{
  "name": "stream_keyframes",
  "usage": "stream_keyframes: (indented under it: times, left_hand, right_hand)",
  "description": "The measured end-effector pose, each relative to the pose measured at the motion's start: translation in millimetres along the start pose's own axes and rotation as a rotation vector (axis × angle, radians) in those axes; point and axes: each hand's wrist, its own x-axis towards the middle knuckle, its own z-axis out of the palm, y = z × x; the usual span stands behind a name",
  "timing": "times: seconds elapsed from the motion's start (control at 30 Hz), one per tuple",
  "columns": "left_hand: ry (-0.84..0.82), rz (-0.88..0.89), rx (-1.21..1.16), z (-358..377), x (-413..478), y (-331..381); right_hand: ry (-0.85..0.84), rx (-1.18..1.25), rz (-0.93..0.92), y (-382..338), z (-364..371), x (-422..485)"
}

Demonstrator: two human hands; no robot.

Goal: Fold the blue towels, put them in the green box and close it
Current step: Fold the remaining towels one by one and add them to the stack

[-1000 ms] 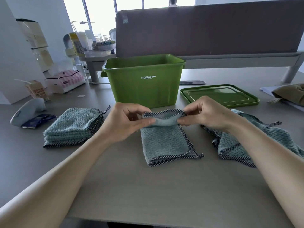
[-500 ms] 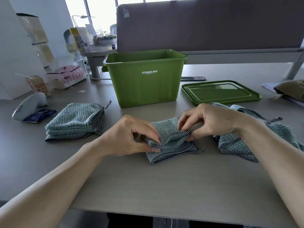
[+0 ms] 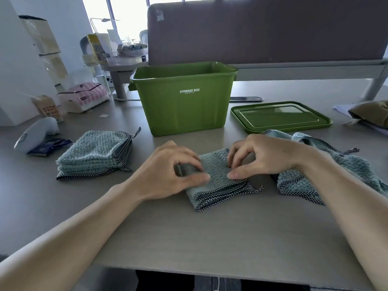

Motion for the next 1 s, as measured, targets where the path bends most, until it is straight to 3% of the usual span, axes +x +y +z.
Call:
stream_keyframes:
  times: [0.1, 0.17, 0.37, 0.57, 0.67, 0.8, 0.9, 1.0]
  left_hand:
    - [-0.128, -0.050, 0.134, 0.9, -1.8, 3.1]
    - [-0.186, -0.075, 0.174, 1.0, -2.4, 5.8]
    - [-0.456, -0.149, 0.179, 2.3, -3.5, 2.8]
    - [-0.614, -0.241, 0.293, 2.2, 1.6, -0.7]
    - [-0.579, -0.246, 0.286, 2.4, 1.3, -1.1]
    - [-0.269, -0.398, 0.035, -0.9, 7.0, -0.1]
    - [-0.180, -0.470, -0.011, 2.9, 16.7, -2.0]
    - [-0.106, -0.484, -0.276, 4.2, 17.9, -1.2]
  right_hand:
    - [0.079, -0.136, 0.019, 1.7, 5.9, 6.3]
    - [0.072, -0.103, 0.031, 1.5, 6.2, 6.0]
    - [-0.195, -0.149, 0.020, 0.3, 13.8, 6.7]
    - [-0.337, -0.247, 0.117, -0.5, 11.5, 5.3]
    - [-0.353, -0.294, 0.147, -1.6, 12.2, 5.6]
    - [-0.357, -0.336, 0.171, -1.3, 14.4, 7.1]
    - [-0.361, -0.324, 0.179, -1.4, 16.8, 9.1]
    - [-0.348, -0.302, 0.182, -1.2, 15.9, 7.9]
